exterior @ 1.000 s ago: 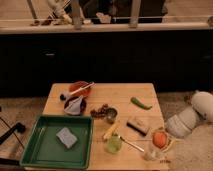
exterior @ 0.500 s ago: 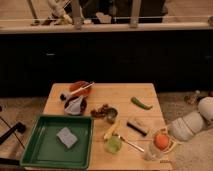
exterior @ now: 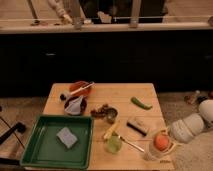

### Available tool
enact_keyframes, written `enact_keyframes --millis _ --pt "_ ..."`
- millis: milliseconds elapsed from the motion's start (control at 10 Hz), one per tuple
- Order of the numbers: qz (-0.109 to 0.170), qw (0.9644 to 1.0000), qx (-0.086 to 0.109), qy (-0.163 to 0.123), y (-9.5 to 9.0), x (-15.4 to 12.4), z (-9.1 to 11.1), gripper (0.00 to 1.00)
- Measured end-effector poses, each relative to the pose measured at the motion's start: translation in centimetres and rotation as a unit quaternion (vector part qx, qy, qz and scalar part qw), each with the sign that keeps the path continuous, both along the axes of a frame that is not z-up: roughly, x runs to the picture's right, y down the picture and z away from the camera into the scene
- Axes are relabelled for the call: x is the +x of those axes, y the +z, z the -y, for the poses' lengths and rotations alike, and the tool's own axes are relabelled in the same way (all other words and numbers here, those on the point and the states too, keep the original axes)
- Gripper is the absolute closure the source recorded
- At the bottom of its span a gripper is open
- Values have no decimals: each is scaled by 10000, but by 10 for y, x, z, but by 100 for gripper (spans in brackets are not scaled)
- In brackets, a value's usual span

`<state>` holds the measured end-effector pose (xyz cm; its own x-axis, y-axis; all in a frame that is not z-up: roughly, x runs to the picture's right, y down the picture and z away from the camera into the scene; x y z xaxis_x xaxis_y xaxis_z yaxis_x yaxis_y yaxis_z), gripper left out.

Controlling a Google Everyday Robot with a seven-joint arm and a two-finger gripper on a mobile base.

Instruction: Place apple in paper cup

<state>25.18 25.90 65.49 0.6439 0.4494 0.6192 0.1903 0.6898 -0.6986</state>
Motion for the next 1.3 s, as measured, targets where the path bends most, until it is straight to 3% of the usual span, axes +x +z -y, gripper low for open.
enact_keyframes --millis 400,1100,1300 --pt "50 10000 -40 53 -1 0 -2 98" --pt "205 9997 -122 113 -1 -2 -3 28" --pt "243 9995 -122 129 0 -2 -3 20"
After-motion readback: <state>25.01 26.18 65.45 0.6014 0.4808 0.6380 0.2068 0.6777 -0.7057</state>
